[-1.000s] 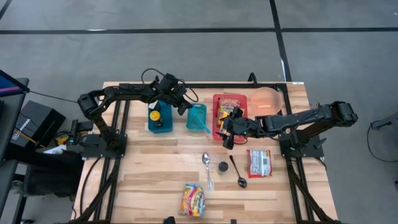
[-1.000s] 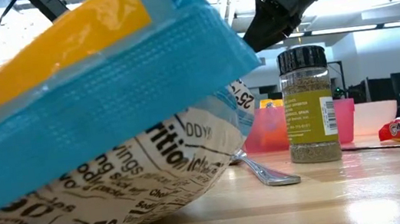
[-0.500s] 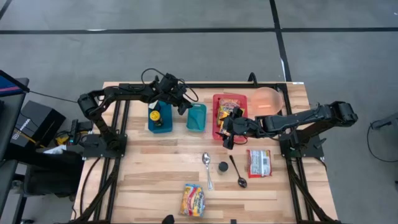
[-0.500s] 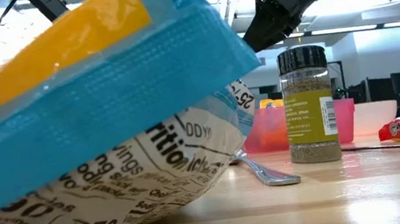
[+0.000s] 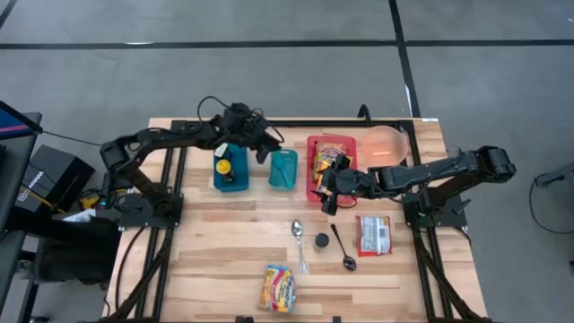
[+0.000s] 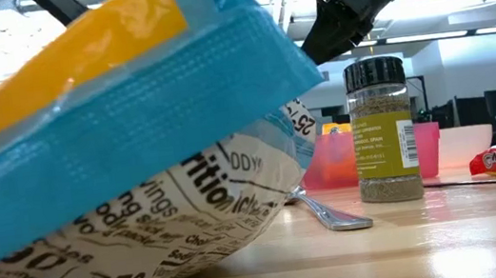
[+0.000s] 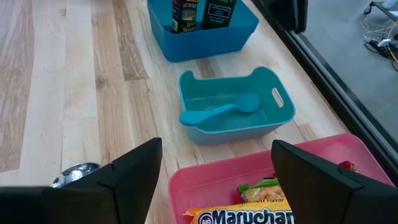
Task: Pick & Place Food Item
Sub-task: Put the black spice bottle into the blue bin
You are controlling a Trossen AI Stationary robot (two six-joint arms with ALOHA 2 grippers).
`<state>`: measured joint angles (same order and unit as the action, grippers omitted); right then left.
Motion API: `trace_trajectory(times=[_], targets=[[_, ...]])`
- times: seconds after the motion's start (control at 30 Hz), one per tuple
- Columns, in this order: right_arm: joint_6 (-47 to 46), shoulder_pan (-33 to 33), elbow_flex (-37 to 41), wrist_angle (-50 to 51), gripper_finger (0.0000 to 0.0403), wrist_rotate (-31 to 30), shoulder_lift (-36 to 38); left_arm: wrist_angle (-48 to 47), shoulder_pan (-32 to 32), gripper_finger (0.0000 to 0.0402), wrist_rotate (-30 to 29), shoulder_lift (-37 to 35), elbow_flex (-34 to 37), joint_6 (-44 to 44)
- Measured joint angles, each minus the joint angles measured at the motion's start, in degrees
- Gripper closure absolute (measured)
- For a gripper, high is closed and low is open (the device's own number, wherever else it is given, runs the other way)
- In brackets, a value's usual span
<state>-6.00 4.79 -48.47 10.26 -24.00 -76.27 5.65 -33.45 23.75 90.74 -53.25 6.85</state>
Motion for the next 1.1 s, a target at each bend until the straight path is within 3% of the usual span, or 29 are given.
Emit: trace_trajectory(times=[0.47,0.83,1.1], targets=[[0.0,-0.05,0.0,1.04,0.0106,-0.01,0.0,-0.64,12.26,0.0309,0.07,-7.18,0.0,2.39],[-1.97,0.24,0.01,7.19,0.0106,0.07,0.43,-0.56,21.23,0.0309,0.06,-7.98,0.0,2.43],[-8.5,5.39,0.0,15.03,0.0106,0.12,5.04,-0.5,25.09,0.0309,-0.18,-7.98,0.0,2.43]])
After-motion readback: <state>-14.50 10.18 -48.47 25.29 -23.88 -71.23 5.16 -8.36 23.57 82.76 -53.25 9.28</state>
